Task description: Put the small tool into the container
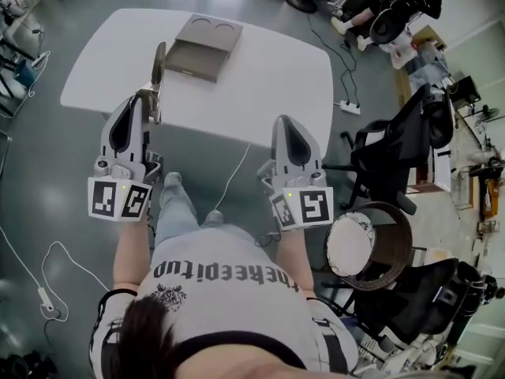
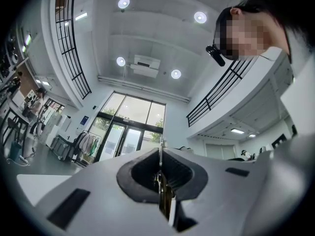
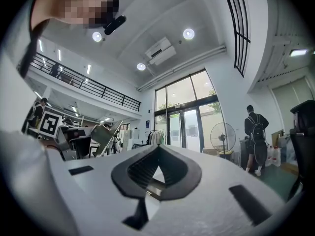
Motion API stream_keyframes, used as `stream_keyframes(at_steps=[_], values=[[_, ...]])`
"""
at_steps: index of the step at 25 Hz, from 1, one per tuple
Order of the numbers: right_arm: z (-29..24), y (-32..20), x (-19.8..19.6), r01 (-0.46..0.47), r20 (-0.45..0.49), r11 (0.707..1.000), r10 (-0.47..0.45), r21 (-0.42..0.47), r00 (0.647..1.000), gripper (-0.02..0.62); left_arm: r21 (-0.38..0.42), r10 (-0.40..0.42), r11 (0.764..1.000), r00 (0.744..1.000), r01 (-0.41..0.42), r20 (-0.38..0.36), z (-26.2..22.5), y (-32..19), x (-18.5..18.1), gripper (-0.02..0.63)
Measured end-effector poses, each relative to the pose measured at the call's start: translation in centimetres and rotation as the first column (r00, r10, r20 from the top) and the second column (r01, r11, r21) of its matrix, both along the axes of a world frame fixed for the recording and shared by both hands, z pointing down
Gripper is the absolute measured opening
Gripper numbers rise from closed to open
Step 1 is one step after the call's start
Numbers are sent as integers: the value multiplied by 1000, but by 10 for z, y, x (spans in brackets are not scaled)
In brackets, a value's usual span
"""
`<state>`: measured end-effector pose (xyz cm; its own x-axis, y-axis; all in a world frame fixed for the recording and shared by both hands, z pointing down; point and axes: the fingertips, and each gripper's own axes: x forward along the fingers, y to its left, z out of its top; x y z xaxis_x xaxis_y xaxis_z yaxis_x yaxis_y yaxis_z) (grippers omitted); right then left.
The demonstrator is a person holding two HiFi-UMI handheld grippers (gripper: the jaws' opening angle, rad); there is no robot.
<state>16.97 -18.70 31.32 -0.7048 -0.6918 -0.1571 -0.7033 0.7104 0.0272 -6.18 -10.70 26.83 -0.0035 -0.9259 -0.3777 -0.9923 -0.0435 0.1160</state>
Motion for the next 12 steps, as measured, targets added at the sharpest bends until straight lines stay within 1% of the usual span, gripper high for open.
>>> stream_keyframes(at_steps=[5,8,12], values=[[1,-24,-18,-19,-3,1000,19,-14,1000,2,14,42,999,999,-42,4,0,-26,-15,14],[7,-38,-37,-24,-17,1000,24,-19,1000,2,19,48,999,999,-48,12,3,-44,-31,14],[9,-62,-64,-45,-28,999,44,-21,999,2,6,81,997,997,-81,-18,12,-75,-60,14]])
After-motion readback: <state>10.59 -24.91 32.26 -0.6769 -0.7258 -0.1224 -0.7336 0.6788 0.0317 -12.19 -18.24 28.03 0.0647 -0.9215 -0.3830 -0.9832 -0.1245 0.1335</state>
